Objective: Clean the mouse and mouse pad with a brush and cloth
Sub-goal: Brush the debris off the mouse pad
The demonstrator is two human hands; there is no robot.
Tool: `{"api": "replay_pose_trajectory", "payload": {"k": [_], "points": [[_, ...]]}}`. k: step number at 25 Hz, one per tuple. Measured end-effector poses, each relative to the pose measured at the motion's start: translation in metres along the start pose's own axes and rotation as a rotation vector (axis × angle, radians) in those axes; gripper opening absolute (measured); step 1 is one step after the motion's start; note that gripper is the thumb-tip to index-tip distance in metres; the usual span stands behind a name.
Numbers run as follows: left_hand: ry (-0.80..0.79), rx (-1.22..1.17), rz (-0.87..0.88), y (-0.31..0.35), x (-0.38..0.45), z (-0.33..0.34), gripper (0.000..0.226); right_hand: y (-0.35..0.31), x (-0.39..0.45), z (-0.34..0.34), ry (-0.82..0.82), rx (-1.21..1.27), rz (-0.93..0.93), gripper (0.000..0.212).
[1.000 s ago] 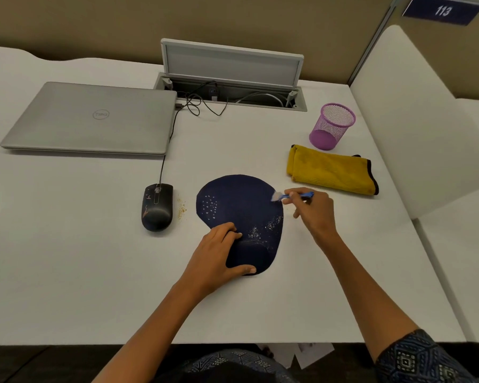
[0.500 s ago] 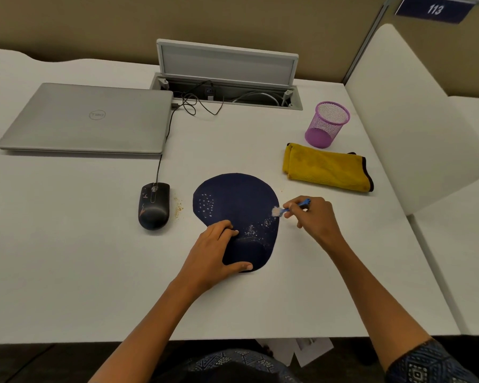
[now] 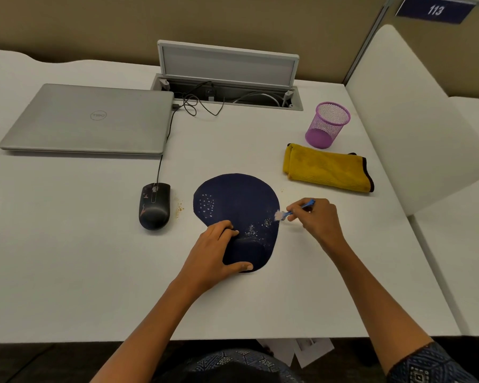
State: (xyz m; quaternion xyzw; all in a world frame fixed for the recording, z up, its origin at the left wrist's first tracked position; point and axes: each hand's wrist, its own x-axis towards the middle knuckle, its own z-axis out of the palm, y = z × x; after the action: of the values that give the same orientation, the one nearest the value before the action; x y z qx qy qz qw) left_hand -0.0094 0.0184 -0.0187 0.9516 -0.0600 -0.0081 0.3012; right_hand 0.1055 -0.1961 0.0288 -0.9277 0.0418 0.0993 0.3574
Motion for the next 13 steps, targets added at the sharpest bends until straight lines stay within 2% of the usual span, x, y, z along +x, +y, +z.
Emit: {"api": "replay_pose_trajectory", "payload": {"k": [2,4,7,13], "points": [[0.002,-0.002,-0.001,-0.001,-0.001,0.0,0.077,0.0,0.002,-0.002,0.048,-0.012,0.019,0.025],[0.001,0.002,0.003,-0.001,-0.001,0.0,0.077,-0.008,0.001,0.0,0.062,0.063,-0.053,0.024],[-0.001,0.003,0.008,-0.001,-0.001,0.0,0.077,-0.018,-0.004,0.01,-0.018,0.091,-0.152,0.025],[0.007,-0.001,0.002,-0.001,0.0,0.001,0.076,0.0,-0.007,0.002,-0.002,-0.08,-0.034,0.022]]}}
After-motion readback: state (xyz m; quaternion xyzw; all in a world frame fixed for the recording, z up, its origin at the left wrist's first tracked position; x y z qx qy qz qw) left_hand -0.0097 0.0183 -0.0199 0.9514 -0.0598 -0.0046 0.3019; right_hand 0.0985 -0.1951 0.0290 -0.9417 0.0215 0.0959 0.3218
